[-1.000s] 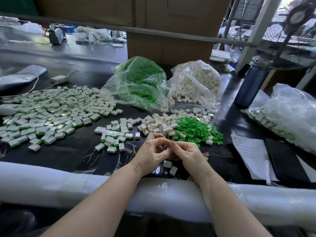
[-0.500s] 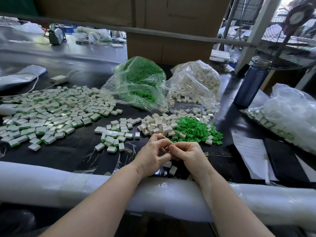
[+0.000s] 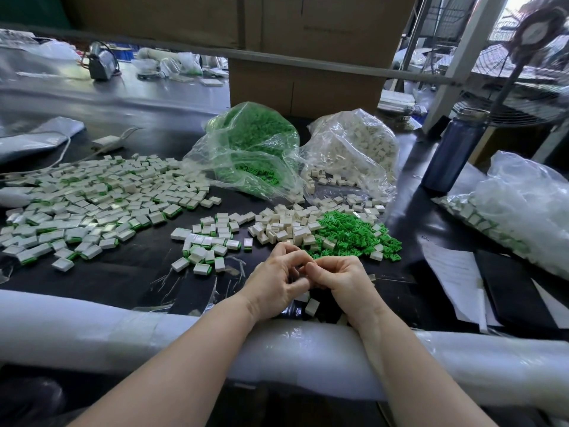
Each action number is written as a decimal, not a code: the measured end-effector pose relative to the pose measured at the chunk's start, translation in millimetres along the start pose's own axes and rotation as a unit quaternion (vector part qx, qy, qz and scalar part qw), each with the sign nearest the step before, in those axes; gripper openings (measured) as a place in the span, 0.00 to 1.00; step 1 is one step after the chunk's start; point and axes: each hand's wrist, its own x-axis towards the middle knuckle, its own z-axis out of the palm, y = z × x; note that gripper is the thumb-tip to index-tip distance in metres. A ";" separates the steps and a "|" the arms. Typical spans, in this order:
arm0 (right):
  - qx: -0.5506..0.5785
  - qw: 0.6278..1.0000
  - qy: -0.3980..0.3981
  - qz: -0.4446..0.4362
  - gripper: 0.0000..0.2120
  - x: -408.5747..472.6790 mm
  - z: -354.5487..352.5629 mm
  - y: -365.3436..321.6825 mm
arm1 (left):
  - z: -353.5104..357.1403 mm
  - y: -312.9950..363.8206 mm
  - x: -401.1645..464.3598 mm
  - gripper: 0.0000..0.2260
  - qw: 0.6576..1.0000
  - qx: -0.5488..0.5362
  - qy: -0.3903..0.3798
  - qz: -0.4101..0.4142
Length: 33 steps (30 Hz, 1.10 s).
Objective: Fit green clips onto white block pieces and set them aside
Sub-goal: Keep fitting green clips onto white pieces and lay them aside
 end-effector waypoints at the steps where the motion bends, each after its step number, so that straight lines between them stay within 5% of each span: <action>1: -0.001 1.000 0.001 0.000 0.08 0.1 0.1 -0.1 | -0.1 0.2 0.3 0.08 1.000 0.002 -0.001 0.000; 12: 0.009 0.999 -0.001 -0.030 0.09 1.0 2.6 0.3 | -2.4 3.5 -0.2 0.04 0.999 -0.045 0.022 0.009; 17: 0.041 0.997 0.058 -0.042 0.05 2.2 -1.6 2.6 | -3.0 3.4 -0.3 0.04 0.998 -0.041 0.055 -0.004; 33: -0.083 0.992 0.071 -0.061 0.06 4.5 -2.3 6.6 | -1.9 1.6 0.1 0.10 0.977 -0.181 0.116 -0.007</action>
